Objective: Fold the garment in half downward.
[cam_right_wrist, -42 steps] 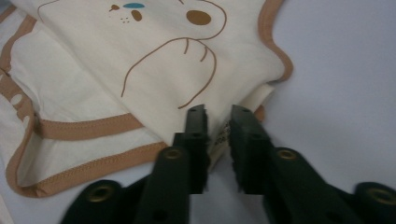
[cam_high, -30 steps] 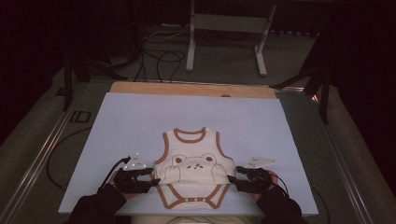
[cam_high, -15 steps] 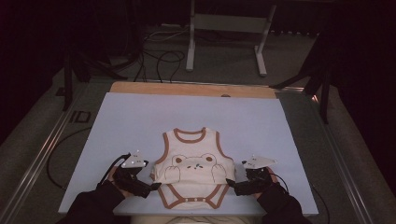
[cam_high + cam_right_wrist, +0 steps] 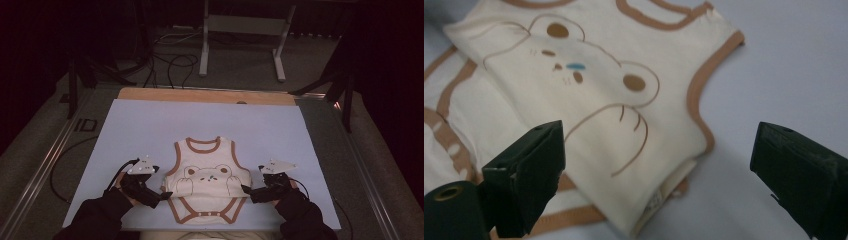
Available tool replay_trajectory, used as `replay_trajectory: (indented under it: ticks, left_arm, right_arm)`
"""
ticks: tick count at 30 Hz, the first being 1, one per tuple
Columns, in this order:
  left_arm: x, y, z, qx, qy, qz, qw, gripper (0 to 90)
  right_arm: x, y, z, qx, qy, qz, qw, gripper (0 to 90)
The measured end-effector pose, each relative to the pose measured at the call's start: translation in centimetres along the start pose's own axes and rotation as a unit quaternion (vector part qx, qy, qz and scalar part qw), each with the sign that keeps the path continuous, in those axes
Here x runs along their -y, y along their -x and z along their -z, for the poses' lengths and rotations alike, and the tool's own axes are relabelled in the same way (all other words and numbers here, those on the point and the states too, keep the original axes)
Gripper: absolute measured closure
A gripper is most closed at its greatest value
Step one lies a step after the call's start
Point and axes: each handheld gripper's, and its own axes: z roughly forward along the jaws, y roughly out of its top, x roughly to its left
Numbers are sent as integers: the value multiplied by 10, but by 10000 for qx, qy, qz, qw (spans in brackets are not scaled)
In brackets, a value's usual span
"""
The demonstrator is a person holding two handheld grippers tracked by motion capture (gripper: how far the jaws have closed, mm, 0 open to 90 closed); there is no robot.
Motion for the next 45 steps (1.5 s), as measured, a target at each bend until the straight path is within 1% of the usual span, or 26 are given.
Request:
replay_trajectory:
  ticks: [3,4,5,6,7,9,12,13,16,18,21,24,25,26,28,29,31,32,35,40,41,42,45]
  left_arm:
    - [-3,-2,1,-4,23,-18,10000,2]
    - [-4,-3,1,-5,42,4,10000,2]
    - [-7,-6,1,37,49,15,10000,3]
    - [-8,-7,1,56,64,-6,10000,3]
    - [-10,-8,1,50,55,-30,10000,3]
    - [-12,-11,0,62,26,-91,9999,3]
    - [-15,-13,0,74,16,-92,9999,3]
    - [-18,-15,0,65,50,-115,9999,3]
    - [-22,-18,-1,58,87,-135,9999,2]
    - [-25,-21,-2,70,75,-151,9998,2]
    - [-28,-24,-4,70,51,-154,9998,2]
    - [-30,-26,-5,70,25,-195,9998,2]
    - [-31,-27,-5,44,39,-195,9998,3]
    - [-32,-30,-7,71,41,-202,9998,3]
    - [-33,-31,-8,86,53,-197,9998,3]
    - [-35,-32,-10,60,34,-256,9996,3]
    - [-36,-33,-11,50,31,-258,9997,3]
    - [-38,-36,-14,50,38,-263,9996,3]
    - [-41,-39,-18,-38,-4,-325,9995,3]
    - [-43,-46,-25,-14,7,-294,9996,4]
    - [-44,-50,-28,-68,14,-244,9997,3]
    - [-44,-52,-30,-62,29,-199,9998,4]
    - [-45,-57,-34,-44,18,-206,9998,4]
  right_arm:
    - [-8,2,-1,-29,54,53,10000,75]
    - [-8,2,-1,-29,54,53,10000,75]
    - [-13,4,-2,-107,62,85,9999,74]
    - [-16,5,-2,-96,90,120,9998,74]
    - [-18,6,-3,-133,93,120,9998,75]
    - [-23,8,-4,-97,144,111,9998,74]
    - [-31,12,-5,-103,204,131,9997,75]
    - [-34,14,-6,-103,221,148,9996,75]
    - [-41,17,-8,-99,206,214,9995,75]
    - [-45,19,-11,-120,180,299,9993,75]
    - [-49,24,-17,-147,173,322,9992,75]
    - [-51,26,-20,-156,159,341,9992,75]
    - [-53,27,-24,-177,142,336,9992,75]
    - [-53,28,-26,-193,130,358,9991,76]
    - [-54,29,-28,-220,115,347,9991,76]
    - [-55,30,-30,-236,100,337,9991,76]
    - [-58,32,-37,-271,61,381,9989,76]
    - [-58,33,-39,-261,58,394,9989,76]
    - [-61,35,-45,-265,33,385,9989,77]
    - [-64,39,-53,-281,8,413,9987,76]
    - [-64,40,-58,-296,-36,444,9986,76]
    - [-64,41,-60,-293,-44,472,9984,76]
    - [-64,44,-65,-286,-59,478,9984,76]
